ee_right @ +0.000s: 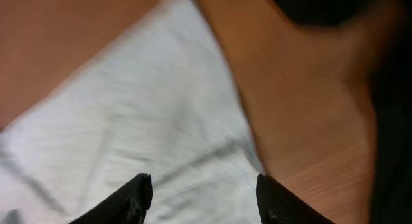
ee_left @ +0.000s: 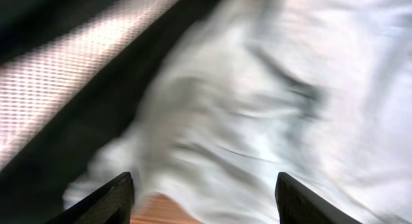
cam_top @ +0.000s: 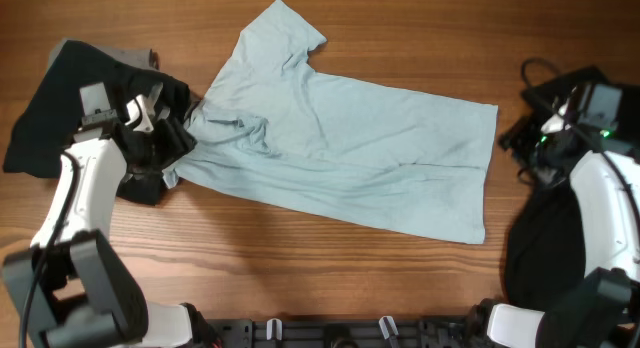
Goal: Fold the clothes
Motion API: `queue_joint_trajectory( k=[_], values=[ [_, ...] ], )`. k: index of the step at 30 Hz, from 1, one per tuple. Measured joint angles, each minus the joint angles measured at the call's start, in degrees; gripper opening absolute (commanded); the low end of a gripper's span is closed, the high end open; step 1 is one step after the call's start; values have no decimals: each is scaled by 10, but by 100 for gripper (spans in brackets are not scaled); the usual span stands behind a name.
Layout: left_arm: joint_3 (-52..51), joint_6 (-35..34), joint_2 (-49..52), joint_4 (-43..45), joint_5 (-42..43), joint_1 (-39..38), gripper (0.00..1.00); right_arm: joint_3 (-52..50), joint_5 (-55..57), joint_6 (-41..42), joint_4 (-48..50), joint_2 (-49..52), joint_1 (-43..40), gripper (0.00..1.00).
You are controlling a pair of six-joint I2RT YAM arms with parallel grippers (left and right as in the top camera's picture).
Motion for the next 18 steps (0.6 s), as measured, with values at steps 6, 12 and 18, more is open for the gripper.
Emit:
queue_joint_trajectory(
  k=[6, 12, 18],
  values=[
    [43, 18, -84, 81, 79, -52, 77, 99, -76, -65, -13, -6, 0, 58],
    [56, 24, -76, 160, 40, -136, 66, 98, -86, -72, -106, -6, 2, 56],
    [56, 25, -64, 58, 3, -145, 71, -7, -85, -40, -196, 21, 31, 70]
  ],
)
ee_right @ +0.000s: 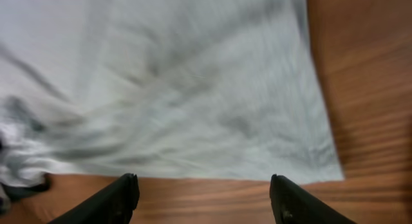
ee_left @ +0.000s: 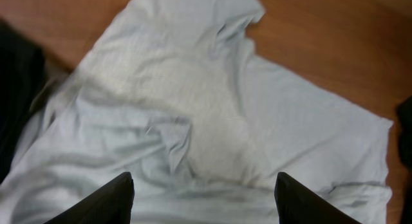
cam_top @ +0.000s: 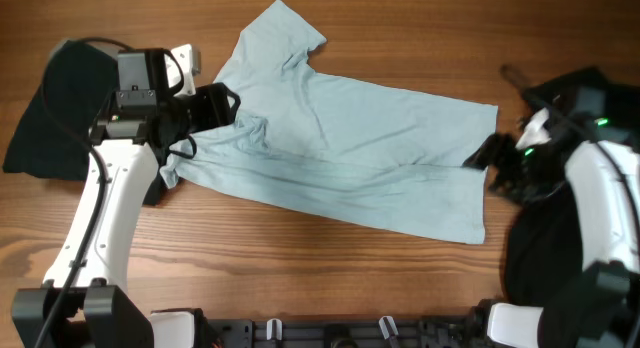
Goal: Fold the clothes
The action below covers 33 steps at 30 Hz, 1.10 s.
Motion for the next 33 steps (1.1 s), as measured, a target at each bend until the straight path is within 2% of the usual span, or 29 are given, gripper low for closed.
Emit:
queue_joint_trajectory(
  k=[5, 8, 10, 13, 15, 16, 23, 24, 26, 27, 29, 33],
  values=[
    [0, 0, -21, -86, -19, 19, 76, -147, 3, 49, 74, 19, 17, 68],
    [0, 0, -39, -120, -35, 30, 78, -201, 7, 68, 104, 18, 17, 64],
    [0, 0, -44, -131, -44, 33, 79, -231, 12, 86, 138, 19, 17, 53],
    [0, 0, -45, -135, -52, 35, 80, -246, 14, 116, 162, 14, 17, 18],
    [0, 0, -45, -135, -57, 35, 80, -245, 25, 125, 167, 14, 17, 5],
    [0, 0, -45, -135, -59, 35, 80, -243, 42, 132, 159, 14, 17, 4],
    [0, 0, -45, -135, -70, 35, 80, -186, 178, 158, 48, 3, 2, 5],
    [0, 0, -45, -135, -72, 35, 80, -179, 194, 161, 41, -3, -1, 10],
    [0, 0, -45, -135, -72, 35, 81, -174, 216, 162, 36, -14, -4, 40],
    [0, 0, -45, -135, -72, 35, 81, -174, 224, 165, 35, -16, -5, 47],
    [0, 1, -45, -135, -72, 35, 82, -174, 230, 165, 34, -16, -5, 53],
    [0, 13, -45, -150, -72, 35, 80, -166, 217, 155, 23, -16, -5, 56]
  ],
)
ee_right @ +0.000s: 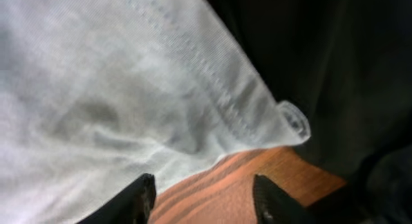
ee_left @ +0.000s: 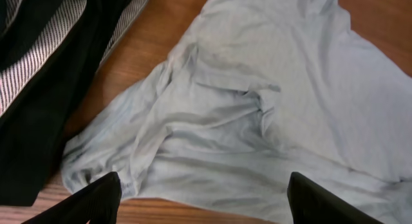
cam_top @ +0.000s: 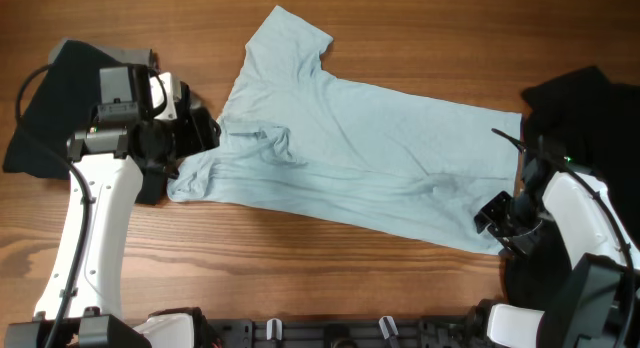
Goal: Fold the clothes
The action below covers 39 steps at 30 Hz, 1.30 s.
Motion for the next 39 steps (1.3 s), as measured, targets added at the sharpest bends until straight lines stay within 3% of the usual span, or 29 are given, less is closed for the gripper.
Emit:
queue_joint_trajectory(
  k=[1, 4, 7, 11, 16, 23, 28, 33, 39],
  values=[
    [0, 3, 0, 1, 1, 0, 75, 6, -5, -1, -4, -1, 0, 56],
    [0, 24, 7, 23, 19, -2, 47, 39, -14, -5, -19, -18, 0, 56],
    [0, 44, 29, 63, 33, -21, 40, 69, -20, -7, -35, -54, 0, 56],
    [-1, 60, 84, 158, 43, -59, 47, 110, -50, -43, -22, -106, 0, 59],
    [23, 71, 128, 258, 48, -97, 65, 124, -142, -116, 17, -156, 0, 60],
    [113, 75, 186, 342, 46, -110, 66, 124, -207, -157, 43, -162, 0, 61],
    [130, 84, 304, 507, 23, -110, 82, 124, -212, -162, 43, -162, 0, 61],
    [130, 88, 424, 636, 7, -110, 82, 124, -214, -162, 43, -162, 0, 61],
    [129, 90, 506, 693, -7, -110, 78, 124, -214, -162, 42, -162, 0, 61]
  ],
)
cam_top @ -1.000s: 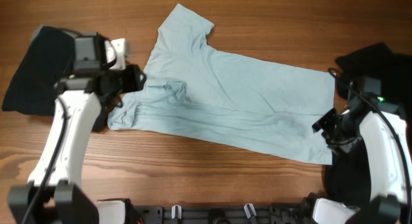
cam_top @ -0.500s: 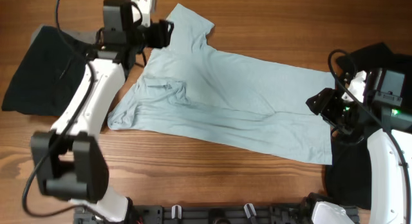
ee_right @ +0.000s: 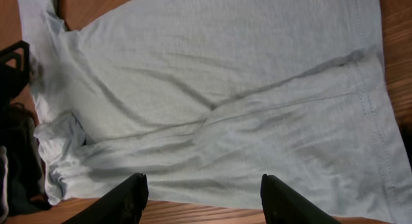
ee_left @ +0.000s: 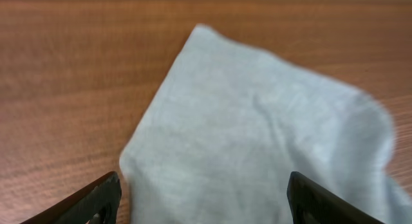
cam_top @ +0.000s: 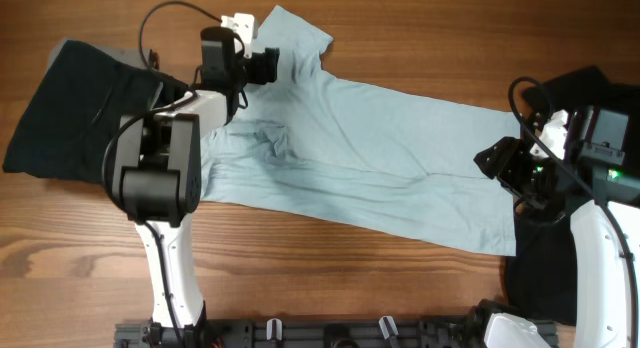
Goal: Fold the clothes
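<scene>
A light blue T-shirt (cam_top: pixel 360 153) lies spread across the wooden table, collar end to the left and hem to the right. Its near-left sleeve is bunched and creased (cam_top: pixel 265 140). My left gripper (cam_top: pixel 268 64) hovers open at the far sleeve (ee_left: pixel 257 134), which fills the left wrist view between the wide-apart fingers (ee_left: pixel 103 198). My right gripper (cam_top: pixel 497 160) stands open above the hem end. The right wrist view looks down on most of the shirt (ee_right: pixel 212 102). Neither gripper holds anything.
A black garment (cam_top: pixel 70 108) lies at the left beside the shirt's collar end. More dark clothing (cam_top: pixel 585 88) is piled at the right edge, partly under my right arm. Cables loop over both arms. Bare wood (cam_top: pixel 330 278) runs along the front.
My left gripper has gone from the bunched near-left edge up to the far sleeve. My right gripper has gone from low at the hem's front corner to higher beside the hem. The shirt lies unchanged.
At first the shirt lay with its left edge crumpled against the dark pile, my left gripper on it and the right one off to the side. Both grippers then stood at the shirt's ends. By 1.3 s ago the shirt lay further right and flatter, as it does now.
</scene>
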Motion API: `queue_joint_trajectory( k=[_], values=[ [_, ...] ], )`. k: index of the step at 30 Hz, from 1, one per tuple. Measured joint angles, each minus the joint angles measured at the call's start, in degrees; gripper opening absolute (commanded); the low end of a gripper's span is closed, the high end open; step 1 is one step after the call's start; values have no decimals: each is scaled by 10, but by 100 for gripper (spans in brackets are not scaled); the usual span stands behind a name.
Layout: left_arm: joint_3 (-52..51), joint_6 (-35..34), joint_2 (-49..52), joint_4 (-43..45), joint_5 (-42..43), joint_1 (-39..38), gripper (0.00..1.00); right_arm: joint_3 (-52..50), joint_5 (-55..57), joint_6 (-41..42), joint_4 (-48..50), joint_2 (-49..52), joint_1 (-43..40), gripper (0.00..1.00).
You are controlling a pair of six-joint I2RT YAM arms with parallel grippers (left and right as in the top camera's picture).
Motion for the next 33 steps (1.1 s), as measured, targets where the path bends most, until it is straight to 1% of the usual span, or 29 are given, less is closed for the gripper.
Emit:
queue_joint_trajectory(
  k=[1, 2, 3, 4, 6, 7, 9, 15, 19, 21, 25, 27, 30, 33],
  values=[
    [0, 0, 5, 2, -3, 0, 74, 0, 0, 0, 0, 0, 0, 61],
    [0, 3, 11, 3, -6, 0, 66, 0, 0, 0, 0, 0, 0, 62],
    [1, 4, 13, 5, -8, 0, 50, 0, 0, 0, 0, 0, 0, 62],
    [1, 4, 13, 3, -8, 0, 41, 0, 0, 0, 0, 0, 0, 62],
    [2, 7, 13, -7, -12, 0, 26, 0, 0, 0, 0, 0, 0, 62],
    [3, 7, 13, -12, -14, 0, 22, 0, 0, 0, 0, 0, 0, 62],
    [9, 10, 13, -34, -18, -1, 5, 0, 0, 0, 2, 0, 0, 62],
    [14, 6, -8, -103, -16, -11, 4, 0, 22, -2, 14, 0, 0, 61],
    [3, 0, -37, -123, -16, -16, 4, 0, 36, -3, 67, 9, 0, 61],
    [1, -3, -66, -133, -14, -17, 4, 0, 41, -3, 92, 25, 0, 58],
    [2, -3, -148, -167, -14, -17, 4, 0, 61, -9, 155, 85, 0, 57],
    [2, -3, -176, -202, -23, -17, 4, 0, 87, -20, 185, 138, 0, 57],
    [3, -3, -180, -238, -37, -17, 4, 0, 125, -33, 232, 205, 0, 58],
    [2, -3, -179, -249, -41, -17, 4, 0, 145, -43, 300, 259, 0, 58]
  ],
)
